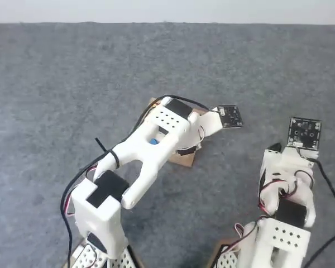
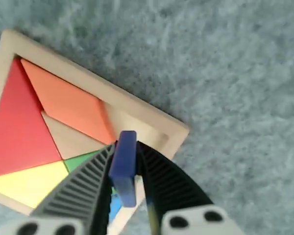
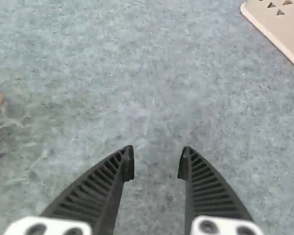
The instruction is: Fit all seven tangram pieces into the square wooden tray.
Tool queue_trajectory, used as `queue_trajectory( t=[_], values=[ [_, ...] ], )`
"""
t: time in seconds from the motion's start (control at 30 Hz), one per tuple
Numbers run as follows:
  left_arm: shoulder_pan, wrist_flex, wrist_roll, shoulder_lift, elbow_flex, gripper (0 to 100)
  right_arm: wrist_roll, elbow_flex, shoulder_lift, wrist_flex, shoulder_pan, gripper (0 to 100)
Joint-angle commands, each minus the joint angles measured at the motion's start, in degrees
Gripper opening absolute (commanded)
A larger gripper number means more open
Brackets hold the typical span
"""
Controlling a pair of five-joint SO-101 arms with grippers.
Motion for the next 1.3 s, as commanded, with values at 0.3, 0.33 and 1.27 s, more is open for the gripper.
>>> queue_trajectory(
  t=[0.3,0.33,1.27],
  values=[
    [0.4,0.5,-3.4,4.3,-2.8,5,0.0,-0.4,-1.5,0.5,-0.4,16.2],
    [0.4,1.4,-4.1,4.8,-3.2,5,0.0,-0.4,-1.5,0.5,-0.4,16.2],
    [-3.5,14.0,-4.6,14.3,-29.7,14,2.1,0.8,-1.6,0.0,-3.3,16.2]
  ],
)
